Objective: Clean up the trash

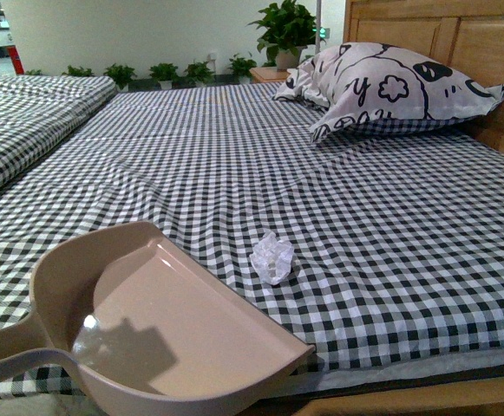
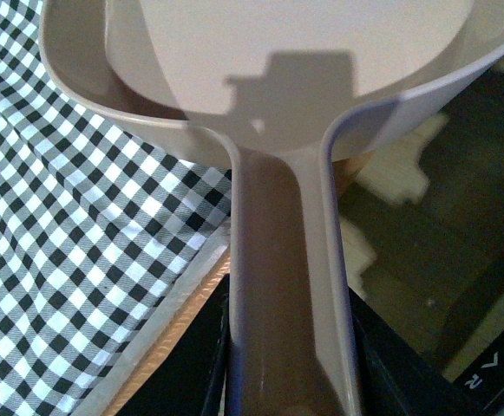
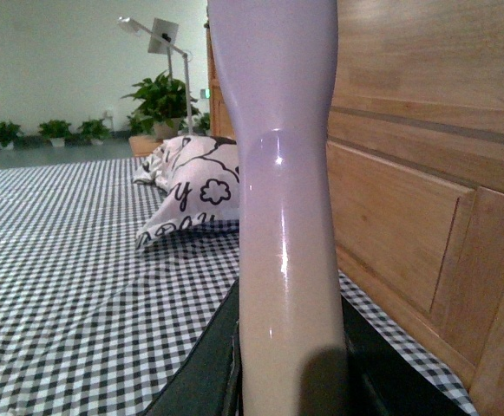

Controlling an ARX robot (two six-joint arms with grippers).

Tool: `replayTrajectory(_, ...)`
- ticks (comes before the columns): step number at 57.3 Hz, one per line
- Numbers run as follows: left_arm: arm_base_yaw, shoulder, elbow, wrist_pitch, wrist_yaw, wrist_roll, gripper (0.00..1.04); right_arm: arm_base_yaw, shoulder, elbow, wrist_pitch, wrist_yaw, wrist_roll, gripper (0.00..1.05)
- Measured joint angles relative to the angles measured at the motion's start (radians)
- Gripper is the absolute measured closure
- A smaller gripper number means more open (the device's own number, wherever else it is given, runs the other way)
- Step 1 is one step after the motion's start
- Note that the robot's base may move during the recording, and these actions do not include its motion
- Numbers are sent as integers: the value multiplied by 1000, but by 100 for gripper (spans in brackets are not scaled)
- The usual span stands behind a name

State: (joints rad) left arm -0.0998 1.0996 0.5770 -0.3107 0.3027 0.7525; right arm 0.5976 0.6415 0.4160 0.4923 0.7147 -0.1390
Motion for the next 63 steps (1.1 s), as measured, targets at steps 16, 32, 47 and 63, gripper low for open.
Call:
replayTrajectory(16, 10, 18, -28, 25, 5, 6, 77, 0, 0, 0, 0, 0, 0, 85)
replayTrajectory(32, 10, 19, -29, 24, 5, 10, 77, 1, 4, 8, -32, 8, 10, 85)
replayTrajectory(47, 10, 19, -29, 24, 8, 10, 77, -61, 371, 339, -629, -242, 84, 85)
replayTrajectory(63, 10, 19, -30, 24, 9, 11, 77, -102, 841, 609, -597, -323, 66, 85)
